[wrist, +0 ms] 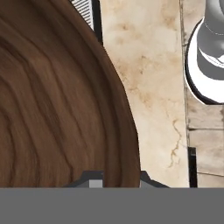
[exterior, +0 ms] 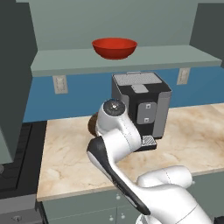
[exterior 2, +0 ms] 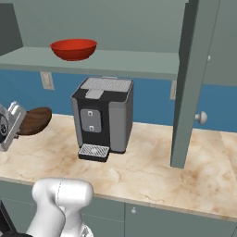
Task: Pick up the bowls on the counter and stack them on top of one another in the open cabinet. Place the smaller bowl on top of the larger bowl.
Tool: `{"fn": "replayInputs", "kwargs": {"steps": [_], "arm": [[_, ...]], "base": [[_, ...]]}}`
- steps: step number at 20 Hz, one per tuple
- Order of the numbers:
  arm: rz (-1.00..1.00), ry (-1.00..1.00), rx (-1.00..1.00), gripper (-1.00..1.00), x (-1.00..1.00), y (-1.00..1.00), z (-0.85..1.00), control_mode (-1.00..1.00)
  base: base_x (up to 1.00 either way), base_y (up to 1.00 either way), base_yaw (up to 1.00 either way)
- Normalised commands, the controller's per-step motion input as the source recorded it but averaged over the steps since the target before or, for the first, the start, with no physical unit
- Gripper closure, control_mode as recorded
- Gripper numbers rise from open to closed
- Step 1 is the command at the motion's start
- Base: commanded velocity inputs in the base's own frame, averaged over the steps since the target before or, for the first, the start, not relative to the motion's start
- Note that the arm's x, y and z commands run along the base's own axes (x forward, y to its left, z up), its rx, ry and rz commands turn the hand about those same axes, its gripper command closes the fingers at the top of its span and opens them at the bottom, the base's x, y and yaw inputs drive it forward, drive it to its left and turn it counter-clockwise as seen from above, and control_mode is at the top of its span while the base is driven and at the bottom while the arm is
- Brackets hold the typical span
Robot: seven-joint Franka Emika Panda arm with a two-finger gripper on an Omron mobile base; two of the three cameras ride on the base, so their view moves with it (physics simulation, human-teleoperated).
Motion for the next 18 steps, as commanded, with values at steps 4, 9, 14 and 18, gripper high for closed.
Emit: {"fn": "replayInputs", "kwargs": {"steps": [4, 9, 14, 18], "arm": [[0.03, 0.00, -0.02, 1.00, -0.30, -0.01, 0.60, -1.00], [0.02, -0.03, -0.03, 1.00, -0.31, -0.03, 0.61, -1.00], [0.01, -0.05, -0.03, 1.00, -0.26, -0.04, 0.62, -1.00], [0.01, -0.07, -0.04, 1.00, -0.16, -0.09, 0.61, -1.00]], "base": [[0.00, 0.00, 0.00], [0.00, 0.00, 0.00], [0.00, 0.00, 0.00], [0.00, 0.00, 0.00]]}}
